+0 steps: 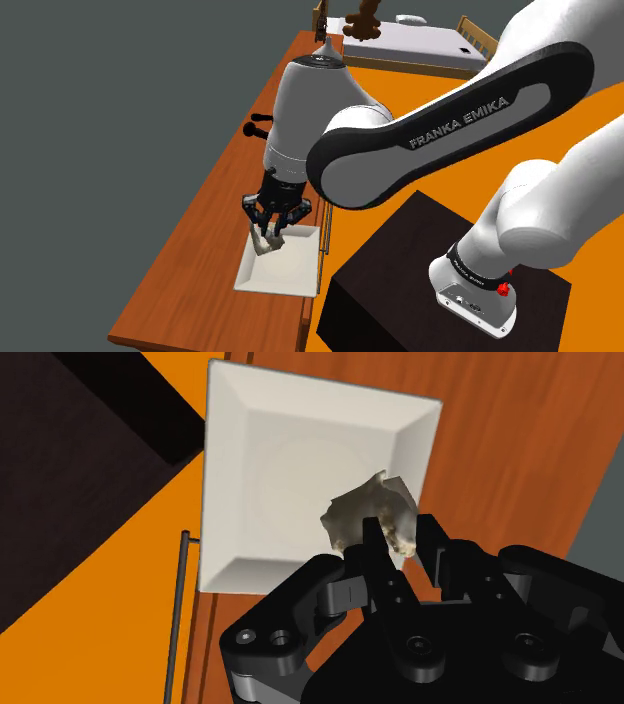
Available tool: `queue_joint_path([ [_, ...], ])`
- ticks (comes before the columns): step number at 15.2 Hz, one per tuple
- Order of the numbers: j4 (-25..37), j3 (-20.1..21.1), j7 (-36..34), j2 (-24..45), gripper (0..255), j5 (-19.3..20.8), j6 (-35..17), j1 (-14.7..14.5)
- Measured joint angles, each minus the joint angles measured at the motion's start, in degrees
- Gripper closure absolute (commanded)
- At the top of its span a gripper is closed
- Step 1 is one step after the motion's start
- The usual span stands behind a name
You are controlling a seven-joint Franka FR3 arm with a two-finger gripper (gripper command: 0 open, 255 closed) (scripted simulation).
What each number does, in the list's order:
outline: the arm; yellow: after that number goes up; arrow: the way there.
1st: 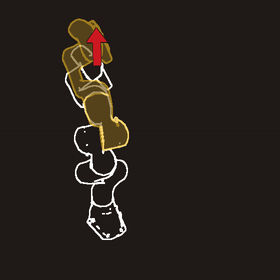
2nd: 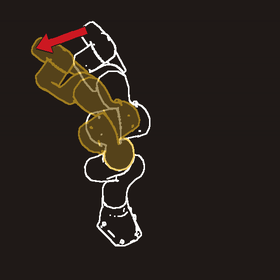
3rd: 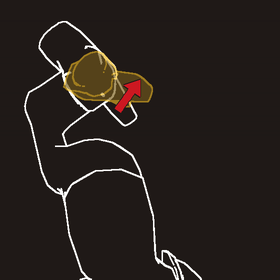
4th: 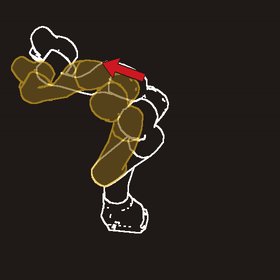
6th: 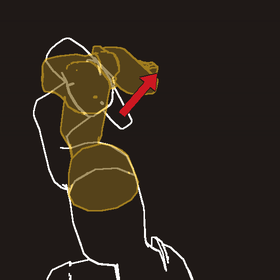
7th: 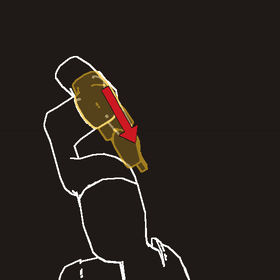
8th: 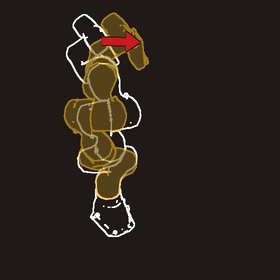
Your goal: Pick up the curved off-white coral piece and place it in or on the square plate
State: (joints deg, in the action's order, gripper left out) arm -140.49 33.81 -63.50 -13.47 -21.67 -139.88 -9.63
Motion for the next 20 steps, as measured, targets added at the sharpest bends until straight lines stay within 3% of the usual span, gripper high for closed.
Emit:
queue_joint_path([
  [4,-5.3,-0.13,0.96,-5.07,255,-4.0,-0.48,-2.55],
  [17,-9.15,2.57,0.8,3.43,255,-3.18,-13.01,-1.81],
  [20,-9.59,2.82,0.8,4.24,255,-3.13,-13.87,-1.9],
])
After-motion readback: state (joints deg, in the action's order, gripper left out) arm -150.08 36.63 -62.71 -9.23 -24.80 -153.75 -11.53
